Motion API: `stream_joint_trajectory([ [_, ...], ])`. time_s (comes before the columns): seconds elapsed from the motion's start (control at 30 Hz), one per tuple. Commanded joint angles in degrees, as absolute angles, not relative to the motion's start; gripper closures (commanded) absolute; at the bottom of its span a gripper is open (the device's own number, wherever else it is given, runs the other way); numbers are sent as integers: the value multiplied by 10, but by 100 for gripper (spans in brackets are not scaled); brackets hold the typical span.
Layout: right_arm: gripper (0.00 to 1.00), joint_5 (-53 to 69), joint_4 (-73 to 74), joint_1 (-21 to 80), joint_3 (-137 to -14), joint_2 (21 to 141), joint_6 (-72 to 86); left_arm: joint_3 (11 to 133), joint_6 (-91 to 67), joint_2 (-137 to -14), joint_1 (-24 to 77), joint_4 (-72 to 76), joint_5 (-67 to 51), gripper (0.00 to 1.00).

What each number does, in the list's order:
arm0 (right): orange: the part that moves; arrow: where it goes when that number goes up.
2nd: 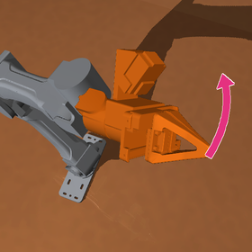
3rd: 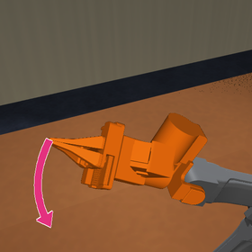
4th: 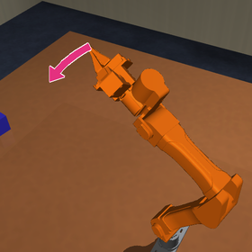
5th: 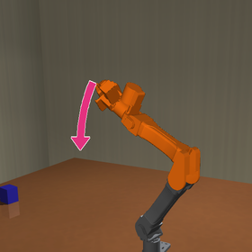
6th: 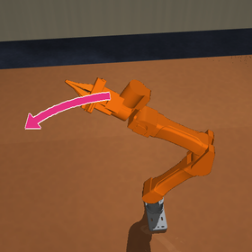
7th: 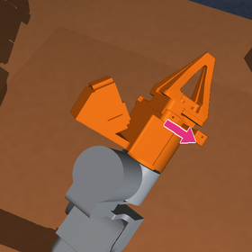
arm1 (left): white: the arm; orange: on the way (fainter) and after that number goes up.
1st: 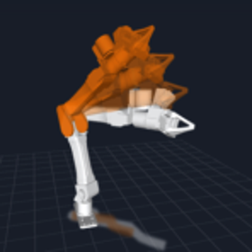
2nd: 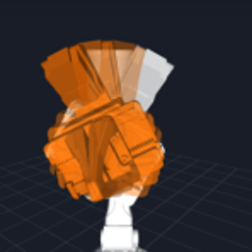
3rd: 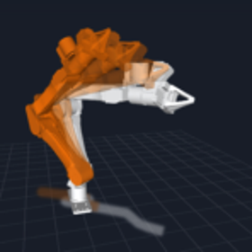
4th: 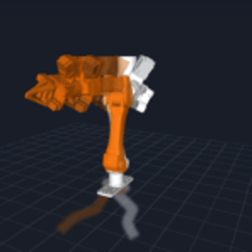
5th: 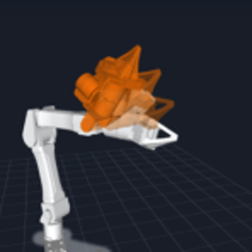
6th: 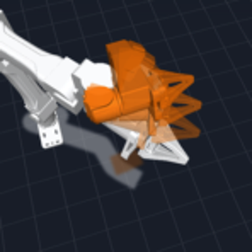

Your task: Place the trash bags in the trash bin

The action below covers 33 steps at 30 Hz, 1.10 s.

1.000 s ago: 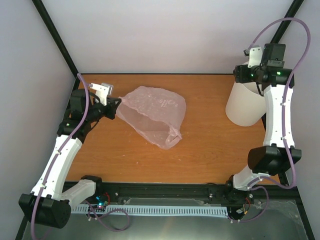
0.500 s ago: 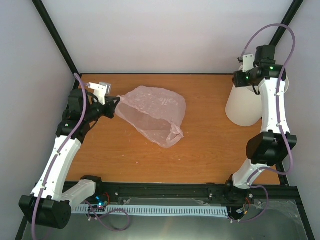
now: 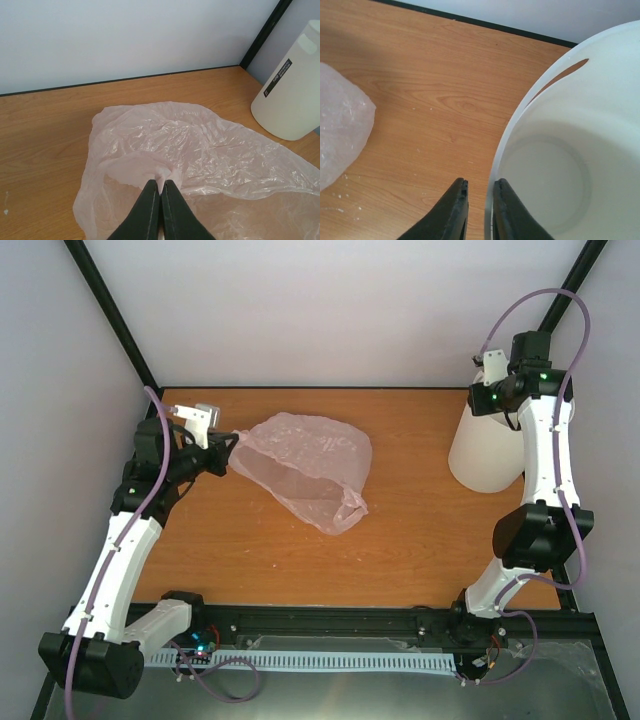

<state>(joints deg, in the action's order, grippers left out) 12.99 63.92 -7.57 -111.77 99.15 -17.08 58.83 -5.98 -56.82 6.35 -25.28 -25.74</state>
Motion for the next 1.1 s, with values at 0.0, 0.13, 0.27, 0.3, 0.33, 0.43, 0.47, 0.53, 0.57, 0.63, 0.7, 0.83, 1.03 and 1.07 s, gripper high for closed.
stream_joint_trajectory([
  [0.0,87,174,656,-78,-1132,982,-176,594,-78,-562,53,-236,-262,99],
  [0.13,96,193,657,-78,-1134,978,-174,597,-86,-567,46,-233,-261,99],
  [0.27,97,225,660,-68,-1136,971,-181,603,-99,-576,33,-232,-260,99],
  [0.3,97,227,662,-60,-1136,969,-185,605,-104,-577,27,-232,-260,99],
  [0.33,97,229,663,-47,-1136,965,-192,608,-111,-581,19,-231,-261,99],
  [0.43,97,232,663,-6,-1136,957,-208,613,-125,-586,-2,-234,-261,99],
  [0.47,97,232,663,10,-1135,955,-216,614,-128,-586,-7,-236,-259,99],
  [0.53,97,231,662,43,-1134,950,-228,614,-131,-585,-15,-240,-252,99],
  [0.57,97,230,662,59,-1134,949,-235,615,-131,-584,-18,-242,-249,99],
  [0.63,97,223,662,93,-1133,948,-246,618,-131,-581,-25,-246,-243,99],
  [0.7,97,214,661,121,-1131,950,-255,623,-129,-577,-29,-252,-233,99],
  [0.83,97,199,657,162,-1131,957,-266,636,-117,-570,-34,-267,-206,99],
  [1.03,75,192,659,180,-1154,964,-263,639,-103,-557,-37,-281,-188,99],
  [1.07,65,193,662,183,-1168,963,-262,639,-101,-555,-38,-283,-187,99],
])
